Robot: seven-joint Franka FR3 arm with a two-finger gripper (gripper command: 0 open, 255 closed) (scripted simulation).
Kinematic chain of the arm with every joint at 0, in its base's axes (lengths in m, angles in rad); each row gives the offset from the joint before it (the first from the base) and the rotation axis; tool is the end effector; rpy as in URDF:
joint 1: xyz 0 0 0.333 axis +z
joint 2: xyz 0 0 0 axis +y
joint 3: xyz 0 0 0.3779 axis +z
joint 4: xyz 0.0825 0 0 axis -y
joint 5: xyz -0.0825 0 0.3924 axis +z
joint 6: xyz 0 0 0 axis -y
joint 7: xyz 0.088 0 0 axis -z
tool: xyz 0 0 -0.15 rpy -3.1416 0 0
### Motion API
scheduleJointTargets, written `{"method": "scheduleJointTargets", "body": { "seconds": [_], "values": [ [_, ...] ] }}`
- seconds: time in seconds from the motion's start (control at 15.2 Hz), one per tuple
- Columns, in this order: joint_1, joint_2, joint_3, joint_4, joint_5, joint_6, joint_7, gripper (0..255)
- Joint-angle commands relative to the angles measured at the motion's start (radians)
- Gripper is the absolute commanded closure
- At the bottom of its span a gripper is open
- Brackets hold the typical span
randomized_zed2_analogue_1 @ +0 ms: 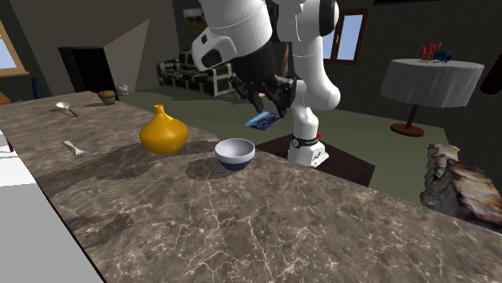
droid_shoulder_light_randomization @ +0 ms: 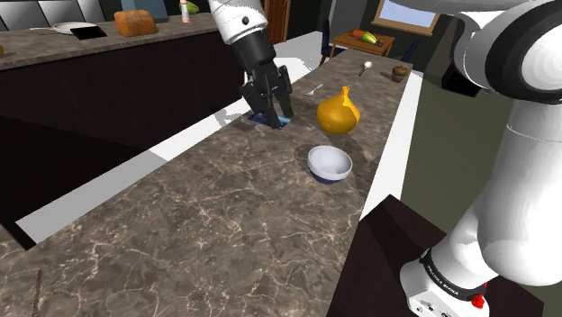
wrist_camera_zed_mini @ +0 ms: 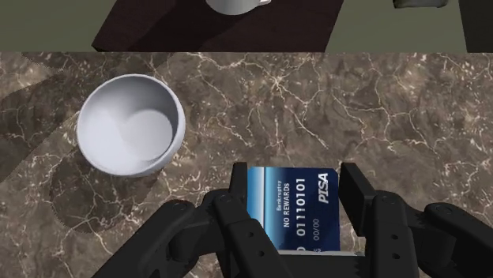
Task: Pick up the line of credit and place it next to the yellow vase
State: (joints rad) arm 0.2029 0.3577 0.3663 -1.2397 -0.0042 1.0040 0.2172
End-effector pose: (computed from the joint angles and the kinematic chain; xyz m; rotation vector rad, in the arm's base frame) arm 0.5178 0.2804 0.5676 2.8665 0.5311 -0.8606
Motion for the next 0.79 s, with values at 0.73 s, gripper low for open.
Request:
{"method": "scheduleJointTargets", "body": {
  "seconds": [0.73],
  "values": [
    [-0.208,-0.177,-0.109,-0.238,-0.110,0.068,-0.348,255]
  ]
}}
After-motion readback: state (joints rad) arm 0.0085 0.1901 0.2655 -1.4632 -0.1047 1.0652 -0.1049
